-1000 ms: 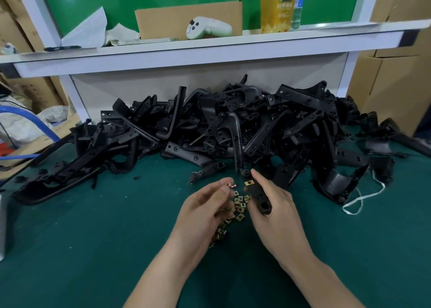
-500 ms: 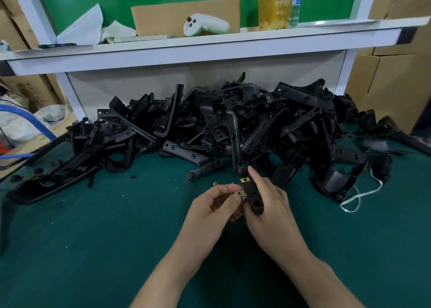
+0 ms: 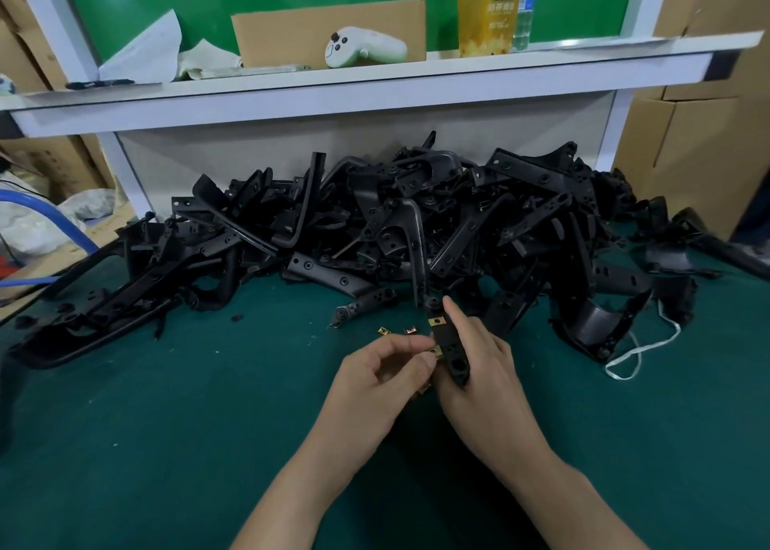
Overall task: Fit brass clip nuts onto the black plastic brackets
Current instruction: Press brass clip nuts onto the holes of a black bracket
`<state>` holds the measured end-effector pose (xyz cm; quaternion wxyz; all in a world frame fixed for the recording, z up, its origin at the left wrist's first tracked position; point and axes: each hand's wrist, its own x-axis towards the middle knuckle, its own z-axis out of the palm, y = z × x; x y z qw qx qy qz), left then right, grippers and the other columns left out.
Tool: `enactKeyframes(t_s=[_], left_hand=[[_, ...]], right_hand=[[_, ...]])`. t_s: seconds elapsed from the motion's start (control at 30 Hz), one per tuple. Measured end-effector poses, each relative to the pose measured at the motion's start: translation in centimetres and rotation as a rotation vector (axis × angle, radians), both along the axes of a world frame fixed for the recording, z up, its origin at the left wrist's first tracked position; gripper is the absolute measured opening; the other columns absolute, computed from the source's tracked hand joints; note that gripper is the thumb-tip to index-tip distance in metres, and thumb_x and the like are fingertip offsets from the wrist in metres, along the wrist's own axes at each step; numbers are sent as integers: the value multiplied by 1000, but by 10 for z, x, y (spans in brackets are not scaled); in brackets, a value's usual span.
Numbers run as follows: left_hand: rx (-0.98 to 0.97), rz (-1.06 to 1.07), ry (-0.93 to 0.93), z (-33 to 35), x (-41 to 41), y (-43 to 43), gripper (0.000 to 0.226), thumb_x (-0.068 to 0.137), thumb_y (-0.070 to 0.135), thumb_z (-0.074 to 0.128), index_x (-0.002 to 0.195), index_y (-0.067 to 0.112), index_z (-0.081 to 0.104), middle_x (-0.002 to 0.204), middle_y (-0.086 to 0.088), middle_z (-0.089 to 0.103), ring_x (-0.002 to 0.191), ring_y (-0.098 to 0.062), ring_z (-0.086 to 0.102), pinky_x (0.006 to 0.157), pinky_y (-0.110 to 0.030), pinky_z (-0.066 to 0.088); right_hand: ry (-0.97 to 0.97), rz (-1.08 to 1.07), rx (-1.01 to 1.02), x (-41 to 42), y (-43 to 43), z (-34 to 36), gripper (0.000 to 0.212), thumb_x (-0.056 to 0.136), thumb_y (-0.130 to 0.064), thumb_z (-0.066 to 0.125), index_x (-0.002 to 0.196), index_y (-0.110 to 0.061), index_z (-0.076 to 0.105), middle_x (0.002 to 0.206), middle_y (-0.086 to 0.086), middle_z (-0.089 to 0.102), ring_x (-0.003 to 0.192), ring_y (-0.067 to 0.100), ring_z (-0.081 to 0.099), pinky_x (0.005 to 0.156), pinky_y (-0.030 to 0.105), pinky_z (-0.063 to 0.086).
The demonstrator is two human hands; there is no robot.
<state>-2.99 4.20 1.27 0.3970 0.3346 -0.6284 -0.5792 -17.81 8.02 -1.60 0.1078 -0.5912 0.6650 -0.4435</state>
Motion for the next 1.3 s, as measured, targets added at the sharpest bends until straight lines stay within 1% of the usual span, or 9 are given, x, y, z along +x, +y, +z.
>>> enactKeyframes(t_s=[0.2, 0.37, 0.53, 0.83, 0.93, 1.0, 1.1, 1.2, 1.3], left_hand=[[-23, -9, -8, 2, 1, 0, 11, 92, 17, 71, 100, 22, 77, 80, 6, 73, 72, -1, 64, 70, -11, 49], [-33, 0, -14, 1, 1, 1, 11, 92, 17, 71, 98, 24, 77, 81, 5, 74, 73, -1, 65, 71, -11, 49], [-33, -2, -25, 1, 0, 3, 14, 91, 20, 73, 97, 31, 78, 89, 4, 77, 82, -4, 68, 79, -16, 53], [-28, 17, 20, -2, -2, 1, 12, 90, 15, 72, 101, 21, 74, 90, 2, 76, 79, -6, 67, 74, -14, 51], [-27, 7, 32, -3, -2, 0, 9, 87, 22, 74, 96, 23, 76, 86, 3, 75, 77, -6, 66, 73, -15, 51], [-32, 4, 38, -4, -2, -1, 14, 84, 32, 71, 96, 29, 76, 82, 4, 74, 76, -6, 66, 72, -15, 51], [-18, -18, 53, -6, -1, -2, 15, 88, 32, 67, 98, 31, 77, 85, 3, 74, 80, -7, 67, 75, -17, 53], [45, -35, 96, -9, -4, -2, 15, 89, 30, 67, 99, 28, 77, 88, 2, 73, 83, -10, 67, 78, -23, 55], [148, -82, 201, -11, -6, -1, 15, 87, 29, 68, 98, 23, 77, 87, -1, 70, 81, -11, 64, 79, -25, 55]], right_hand=[[-5, 15, 0, -1, 1, 1, 70, 97, -24, 56, 158, -31, 22, 117, -26, 45, 112, -34, 16, 110, 28, 26], [3, 14, 9, -1, 2, 2, 70, 98, -22, 56, 158, -30, 22, 113, -35, 41, 112, -34, 17, 108, 25, 24], [13, 14, 23, 0, 2, 4, 70, 98, -16, 56, 158, -26, 23, 114, -38, 37, 109, -38, 16, 110, 28, 23], [21, 20, 13, 1, 1, 3, 71, 96, -12, 55, 158, -25, 23, 114, -38, 37, 111, -37, 16, 108, 27, 22], [33, 22, -7, 0, 1, 1, 72, 96, -12, 56, 158, -25, 22, 115, -37, 38, 112, -35, 17, 108, 26, 23], [30, 21, -15, -2, 1, 0, 71, 97, -15, 55, 158, -29, 21, 117, -37, 39, 114, -33, 17, 107, 23, 22], [24, 25, -20, -2, 1, -1, 71, 99, -19, 55, 158, -35, 19, 118, -36, 41, 116, -23, 23, 105, 20, 22], [8, 38, 7, -1, 2, -2, 72, 99, -22, 54, 157, -40, 16, 127, -31, 40, 125, 3, 28, 104, 23, 25], [17, 53, 16, -2, 3, -2, 73, 98, -19, 53, 157, -41, 16, 127, -32, 39, 126, 6, 28, 103, 22, 25]])
